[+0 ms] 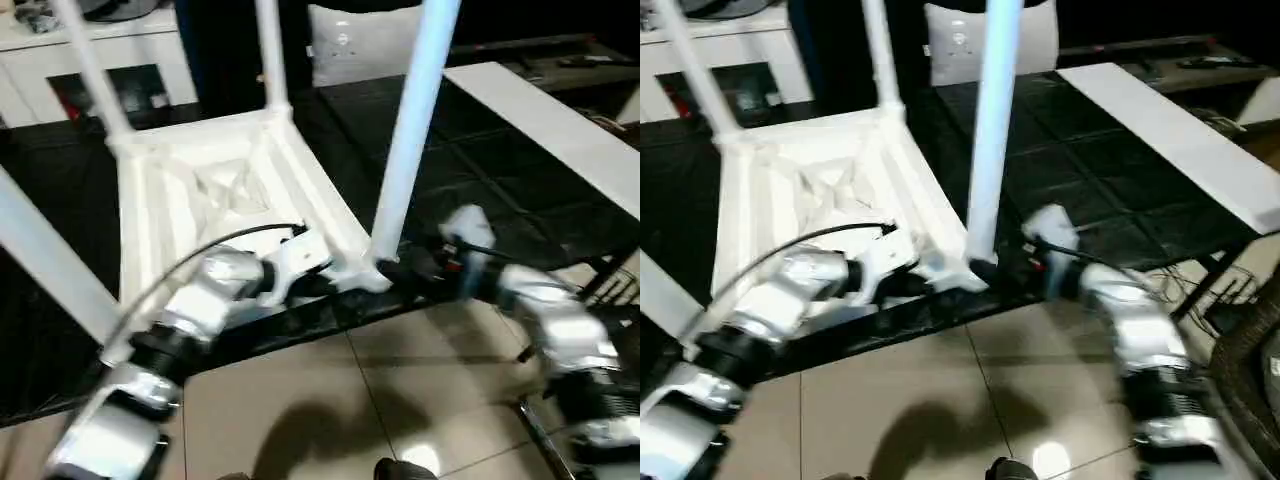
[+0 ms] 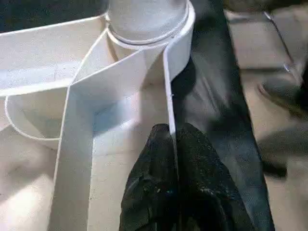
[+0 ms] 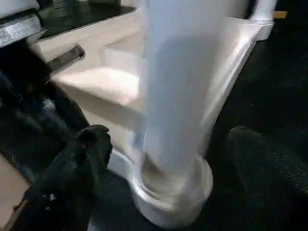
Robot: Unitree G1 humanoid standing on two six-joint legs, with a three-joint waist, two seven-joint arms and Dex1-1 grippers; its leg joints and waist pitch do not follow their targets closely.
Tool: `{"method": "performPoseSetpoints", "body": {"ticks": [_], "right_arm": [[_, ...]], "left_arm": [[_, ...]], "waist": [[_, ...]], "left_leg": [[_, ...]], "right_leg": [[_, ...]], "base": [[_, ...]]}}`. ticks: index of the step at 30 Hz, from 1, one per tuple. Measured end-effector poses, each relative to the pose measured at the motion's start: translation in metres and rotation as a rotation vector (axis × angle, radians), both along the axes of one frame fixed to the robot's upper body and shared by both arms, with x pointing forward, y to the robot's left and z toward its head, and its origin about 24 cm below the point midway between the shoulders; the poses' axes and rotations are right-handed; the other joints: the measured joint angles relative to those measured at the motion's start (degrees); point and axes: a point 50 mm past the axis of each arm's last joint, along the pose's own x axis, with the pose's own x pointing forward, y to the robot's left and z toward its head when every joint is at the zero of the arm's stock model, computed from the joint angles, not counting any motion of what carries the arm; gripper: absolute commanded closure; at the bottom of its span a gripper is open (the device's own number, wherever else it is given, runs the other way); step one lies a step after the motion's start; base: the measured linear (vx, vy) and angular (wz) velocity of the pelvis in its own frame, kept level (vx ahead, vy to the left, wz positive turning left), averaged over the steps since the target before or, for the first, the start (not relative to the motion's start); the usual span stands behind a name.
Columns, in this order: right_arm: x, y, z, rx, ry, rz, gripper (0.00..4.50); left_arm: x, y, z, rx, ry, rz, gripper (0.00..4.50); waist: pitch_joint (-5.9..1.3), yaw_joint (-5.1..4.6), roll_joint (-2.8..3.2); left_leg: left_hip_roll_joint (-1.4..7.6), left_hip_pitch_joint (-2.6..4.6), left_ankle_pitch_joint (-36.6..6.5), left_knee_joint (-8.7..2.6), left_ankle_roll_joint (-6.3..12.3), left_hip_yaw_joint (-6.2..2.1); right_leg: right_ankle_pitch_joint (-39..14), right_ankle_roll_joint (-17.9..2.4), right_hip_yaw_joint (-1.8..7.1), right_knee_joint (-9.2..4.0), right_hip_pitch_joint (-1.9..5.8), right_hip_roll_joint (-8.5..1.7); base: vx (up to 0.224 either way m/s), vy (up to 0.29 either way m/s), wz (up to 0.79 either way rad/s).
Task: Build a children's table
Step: Rotate leg to tighten
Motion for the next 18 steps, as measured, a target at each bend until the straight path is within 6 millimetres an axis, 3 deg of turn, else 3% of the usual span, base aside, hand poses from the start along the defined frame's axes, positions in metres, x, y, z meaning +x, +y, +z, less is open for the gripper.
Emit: {"method": "performPoseSetpoints", "body": {"ticks": [3,5,6,9,11,12,15,16,18], "right_arm": [[-0.003,-0.008,0.006,-0.028,-0.015,0.060,0.14],[-0.005,-0.008,0.008,-0.028,-0.008,0.115,0.14],[-0.007,-0.008,0.008,-0.027,0.004,0.150,0.41],[-0.011,-0.004,0.007,-0.031,0.041,0.253,0.53],[-0.014,-0.001,0.005,-0.031,0.071,0.298,0.68],[-0.015,0.000,0.003,-0.035,0.084,0.317,0.92],[-0.017,0.008,0.000,-0.037,0.103,0.365,0.98],[-0.017,0.011,-0.001,-0.033,0.105,0.379,1.28],[-0.018,0.016,-0.003,-0.024,0.112,0.406,1.37]], "left_arm": [[-0.004,0.009,0.002,0.039,0.014,-0.096,4.50],[-0.007,0.010,0.002,0.050,0.017,-0.154,4.50],[-0.009,0.008,0.002,0.055,0.016,-0.184,4.50],[-0.012,0.007,0.003,0.067,0.020,-0.247,4.50],[-0.013,0.007,0.003,0.076,0.021,-0.276,4.50],[-0.014,0.008,0.003,0.079,0.022,-0.288,4.50],[-0.015,0.008,0.004,0.086,0.024,-0.321,4.50],[-0.016,0.008,0.004,0.087,0.025,-0.329,4.50],[-0.017,0.007,0.004,0.088,0.028,-0.347,4.50]], "waist": [[-0.02,0.71,-0.03],[-0.06,1.71,0.03],[-0.06,2.19,0.02],[-0.09,3.08,-0.03],[-0.10,3.44,-0.06],[-0.12,3.51,-0.09],[-0.14,3.75,-0.14],[-0.14,3.80,-0.14],[-0.14,3.90,-0.16]], "left_leg": [[0.00,0.07,0.00,0.13,0.00,0.03],[0.01,0.34,0.00,0.08,0.00,0.06],[0.02,0.35,0.00,0.06,0.00,0.16],[0.02,0.51,-0.02,0.07,-0.03,0.72],[0.01,0.50,-0.16,0.11,-0.26,1.09],[-0.01,0.52,-0.23,0.12,-0.36,1.12],[-0.02,0.65,-0.25,0.14,-0.40,1.16],[-0.02,0.72,-0.25,0.15,-0.40,1.17],[-0.02,0.71,-0.25,0.29,-0.40,1.17]], "right_leg": [[-0.01,0.01,0.24,0.61,-0.01,-0.01],[0.01,-0.01,0.38,0.74,0.04,0.00],[0.05,-0.09,0.48,0.79,0.06,0.00],[-0.08,0.08,1.16,1.10,0.06,0.00],[-0.21,0.23,1.48,1.20,0.08,-0.02],[-0.24,0.28,1.56,1.20,0.08,-0.03],[-0.28,0.33,1.63,1.23,0.07,-0.03],[-0.30,0.36,1.65,1.26,0.06,-0.02],[-0.47,0.64,1.74,1.49,0.07,-0.03]], "base": [[0.000,0.000,0.00],[0.000,0.000,0.00],[0.053,-0.008,0.10],[0.000,0.000,0.00],[0.000,0.000,0.00],[0.000,0.000,0.00],[0.000,0.000,0.00],[0.000,0.000,0.00],[0.000,0.000,0.00]]}}
